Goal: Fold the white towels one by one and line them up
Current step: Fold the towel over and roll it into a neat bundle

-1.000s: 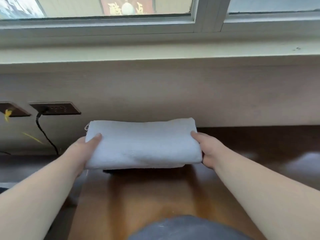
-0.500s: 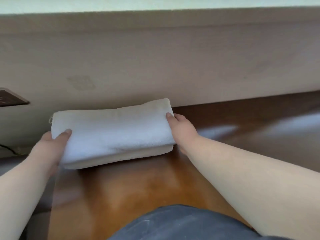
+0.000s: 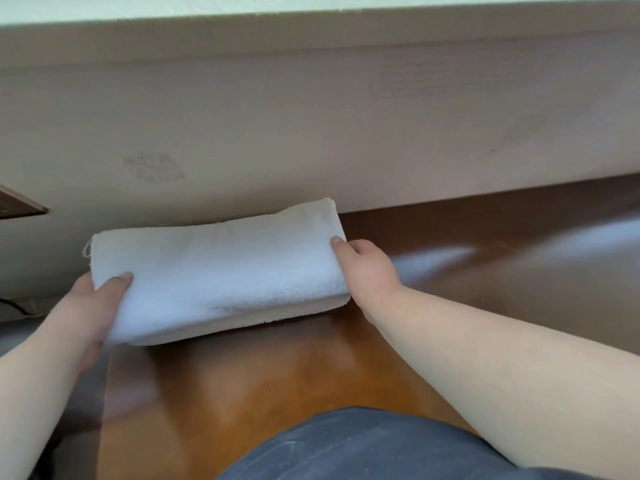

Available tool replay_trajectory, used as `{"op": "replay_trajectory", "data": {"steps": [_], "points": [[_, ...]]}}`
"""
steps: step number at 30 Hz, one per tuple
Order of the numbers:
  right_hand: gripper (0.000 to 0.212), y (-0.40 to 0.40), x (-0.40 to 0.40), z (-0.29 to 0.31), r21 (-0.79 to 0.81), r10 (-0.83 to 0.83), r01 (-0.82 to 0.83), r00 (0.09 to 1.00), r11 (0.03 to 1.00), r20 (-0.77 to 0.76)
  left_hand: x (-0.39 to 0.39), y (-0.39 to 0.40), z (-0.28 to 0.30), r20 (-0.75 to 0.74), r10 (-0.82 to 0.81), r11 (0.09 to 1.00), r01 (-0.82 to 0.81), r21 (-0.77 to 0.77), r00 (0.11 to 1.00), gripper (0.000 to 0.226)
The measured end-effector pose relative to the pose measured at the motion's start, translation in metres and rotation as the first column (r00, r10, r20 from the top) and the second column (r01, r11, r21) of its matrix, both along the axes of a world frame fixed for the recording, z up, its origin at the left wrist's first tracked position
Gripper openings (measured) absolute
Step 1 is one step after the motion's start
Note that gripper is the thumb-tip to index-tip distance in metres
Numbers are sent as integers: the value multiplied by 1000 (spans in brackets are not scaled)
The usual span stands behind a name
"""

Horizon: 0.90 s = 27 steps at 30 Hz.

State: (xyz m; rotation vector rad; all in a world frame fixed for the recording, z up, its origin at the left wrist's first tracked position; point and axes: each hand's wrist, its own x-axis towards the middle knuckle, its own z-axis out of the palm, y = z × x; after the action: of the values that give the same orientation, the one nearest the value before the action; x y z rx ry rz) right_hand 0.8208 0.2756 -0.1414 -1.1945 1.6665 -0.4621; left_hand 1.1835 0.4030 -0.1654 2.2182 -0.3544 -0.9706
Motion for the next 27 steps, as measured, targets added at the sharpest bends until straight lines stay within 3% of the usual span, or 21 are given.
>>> {"op": "replay_trajectory", "data": {"steps": [1,3,5,6,7,8,9,10,11,12,14,15,17,20,22,25,27], "points": [[36,3,-3,-1,-1,15,-15,1000,1000,-20,-1,2,-1,-4,-22,1000,22,19,1000,78],[36,9,-9,-7,144,89,-80,994,986,-56,-6,5,-3,31,-89,992,86,97,996,80],[45,13,-13,-10,289,118,-104,992,952,-33,-15,2,0,181,-138,980,108,167,974,79],[50,13,-13,-9,250,96,-84,995,965,-34,-18,-1,5,307,-137,977,78,198,942,82],[55,14,-13,-5,114,70,-62,996,992,-64,-23,-4,11,457,-157,973,59,222,876,86],[58,15,-12,0,-101,75,-88,990,991,-119,-29,-7,19,603,-232,967,115,226,763,85],[60,17,-9,3,-321,131,-191,971,928,-199,-40,-9,26,717,-332,942,254,220,612,76],[62,20,-4,6,-451,240,-367,919,814,-314,-56,-11,30,780,-424,878,418,231,460,66],[63,24,1,8,-462,370,-567,812,682,-451,-73,-11,30,789,-509,793,543,275,344,58],[67,27,8,7,-378,485,-737,662,560,-571,-91,-11,30,739,-601,721,607,335,306,54],[80,33,15,-5,-105,633,-911,357,400,-687,-116,-10,24,551,-752,638,607,474,361,53],[87,32,15,-11,-10,665,-931,268,365,-697,-118,-8,18,483,-795,600,594,536,366,54],[95,26,16,-18,67,683,-940,192,333,-705,-111,-8,12,408,-847,530,596,603,341,55],[102,17,19,-16,123,716,-935,166,333,-678,-102,-15,14,330,-886,464,628,625,325,58],[101,14,19,-10,118,756,-931,203,347,-622,-105,-19,17,289,-904,427,607,670,316,58],[95,17,-3,5,-86,708,-868,453,490,-542,-121,-20,29,403,-865,502,530,684,299,57],[94,28,-35,13,-177,616,-800,564,574,-550,-141,-9,34,529,-814,562,561,609,240,58]]}}
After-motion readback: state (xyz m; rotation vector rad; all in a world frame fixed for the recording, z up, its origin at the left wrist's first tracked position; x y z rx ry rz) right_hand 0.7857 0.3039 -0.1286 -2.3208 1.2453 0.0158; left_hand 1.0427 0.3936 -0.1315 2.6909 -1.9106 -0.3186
